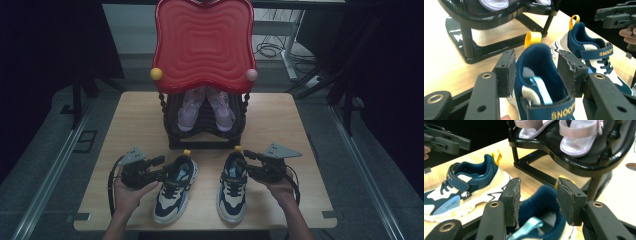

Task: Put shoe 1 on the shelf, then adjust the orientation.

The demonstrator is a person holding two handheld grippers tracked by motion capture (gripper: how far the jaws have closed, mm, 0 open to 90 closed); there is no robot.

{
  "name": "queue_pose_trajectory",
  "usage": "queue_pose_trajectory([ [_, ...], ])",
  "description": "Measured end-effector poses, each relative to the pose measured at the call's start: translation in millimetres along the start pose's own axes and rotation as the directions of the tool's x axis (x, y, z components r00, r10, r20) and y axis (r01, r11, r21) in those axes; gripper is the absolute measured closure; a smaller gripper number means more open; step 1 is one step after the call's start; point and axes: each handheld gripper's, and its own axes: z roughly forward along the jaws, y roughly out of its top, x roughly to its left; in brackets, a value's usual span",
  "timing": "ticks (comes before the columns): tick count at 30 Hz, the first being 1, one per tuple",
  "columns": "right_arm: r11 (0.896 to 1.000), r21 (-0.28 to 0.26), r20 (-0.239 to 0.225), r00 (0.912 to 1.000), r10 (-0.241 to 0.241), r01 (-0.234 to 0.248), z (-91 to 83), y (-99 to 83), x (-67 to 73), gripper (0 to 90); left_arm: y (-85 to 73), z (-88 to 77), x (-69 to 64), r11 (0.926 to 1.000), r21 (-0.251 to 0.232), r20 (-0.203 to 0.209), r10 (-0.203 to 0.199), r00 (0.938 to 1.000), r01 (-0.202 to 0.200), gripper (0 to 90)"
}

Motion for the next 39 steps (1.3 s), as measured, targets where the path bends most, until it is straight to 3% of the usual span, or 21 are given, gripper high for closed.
queue_pose_trajectory([
  [11,1.0,0.003,0.019,0.9996,0.022,-0.022,-18.0,-14.4,-9.7,53.9,-19.6,-15.6,2.6,0.9992,0.02,0.0,-0.034,0.9994,0.034,53.4],
  [18,0.999,-0.003,0.029,0.9986,0.044,-0.044,-19.9,-17.2,-15.6,53.9,-21.6,-19.4,4.6,0.9987,0.017,0.009,-0.047,0.9988,0.047,53.4],
  [24,0.999,-0.015,0.046,0.9979,0.046,-0.045,-24.7,-18.3,-19.1,53.6,-20.5,-17.3,1.6,0.9988,0.023,0.045,-0.045,0.998,0.044,55.6],
  [33,0.998,-0.038,0.063,0.9963,0.058,-0.056,-26.7,-18.5,-21.1,54.1,-18.7,-12.9,-12.1,0.998,0.061,0.122,-0.021,0.9923,0.013,72.5],
  [39,0.997,-0.037,0.073,0.9951,0.066,-0.063,-28.9,-19.6,-24.2,54.0,-18.2,-7.5,-19.9,0.995,0.1,0.143,-0.019,0.9895,0.005,82.3],
])
